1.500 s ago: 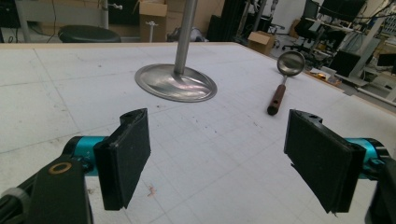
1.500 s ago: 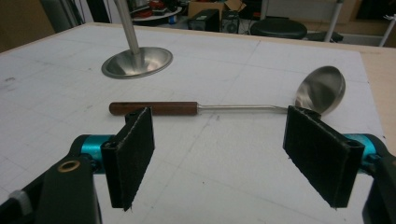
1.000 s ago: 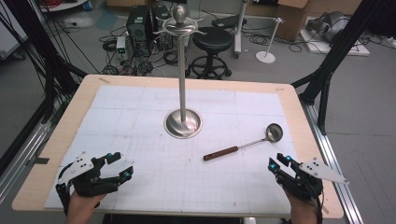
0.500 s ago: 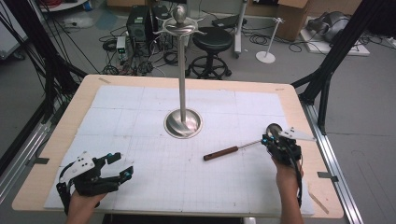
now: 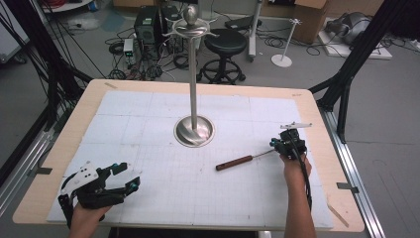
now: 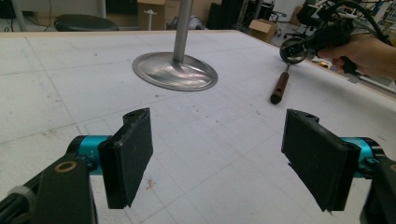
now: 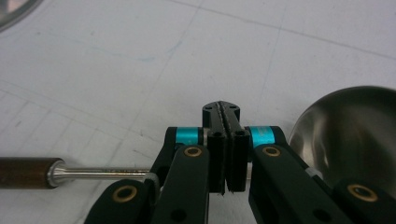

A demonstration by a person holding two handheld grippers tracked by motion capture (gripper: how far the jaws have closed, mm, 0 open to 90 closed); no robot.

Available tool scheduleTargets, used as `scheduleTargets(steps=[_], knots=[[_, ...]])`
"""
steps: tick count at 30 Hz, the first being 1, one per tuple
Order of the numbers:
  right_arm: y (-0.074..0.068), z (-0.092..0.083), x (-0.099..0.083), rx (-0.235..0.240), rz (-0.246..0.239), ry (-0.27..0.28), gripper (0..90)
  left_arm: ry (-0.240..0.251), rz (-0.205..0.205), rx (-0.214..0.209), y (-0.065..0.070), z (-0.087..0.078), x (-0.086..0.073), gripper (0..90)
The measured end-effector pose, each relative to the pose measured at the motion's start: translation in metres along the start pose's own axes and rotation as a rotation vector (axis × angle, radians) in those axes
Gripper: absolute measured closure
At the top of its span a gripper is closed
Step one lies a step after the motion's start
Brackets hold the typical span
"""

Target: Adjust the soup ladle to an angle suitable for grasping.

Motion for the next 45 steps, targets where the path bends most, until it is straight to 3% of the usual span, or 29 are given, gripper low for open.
scheduleTargets(steps=[6, 9, 12, 19, 26, 30, 33, 45], knots=[[0.006, 0.005, -0.002, -0.039, 0.013, -0.021, 89.3, 0.006, -0.003, 0.001, 0.001, -0.002, 0.0, 25.3], [0.008, 0.011, -0.005, -0.052, 0.011, -0.082, 89.3, 0.006, -0.005, 0.0, 0.001, -0.003, 0.0, 25.4], [0.006, 0.01, -0.005, -0.058, -0.005, -0.096, 89.3, 0.009, -0.005, -0.001, 0.001, -0.003, 0.0, 25.4], [0.006, 0.005, -0.007, -0.051, -0.001, -0.134, 89.5, 0.01, -0.003, -0.003, 0.001, -0.004, 0.001, 25.6], [0.004, -0.002, -0.008, -0.04, 0.04, -0.185, 89.6, 0.014, -0.008, -0.002, 0.0, -0.004, 0.001, 25.7], [0.001, -0.008, -0.017, -0.037, 0.05, -0.168, 89.5, 0.02, -0.006, -0.001, 0.0, -0.006, 0.002, 25.7], [0.001, -0.015, -0.027, -0.021, 0.087, -0.13, 89.6, 0.02, -0.012, 0.003, 0.0, -0.006, 0.002, 25.7], [-0.005, -0.037, -0.048, -0.008, 0.098, -0.139, 89.5, 0.021, -0.011, 0.003, 0.0, -0.006, 0.002, 25.7]])
Point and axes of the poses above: each handheld gripper's, and its own axes: z roughly forward along the jaws, x roughly out of its top, y roughly to its right, the point moved 1 cm from there along z, roughly forward along the jaws, and after that the axes turned 3 degrees about x, right-handed, at the moved point
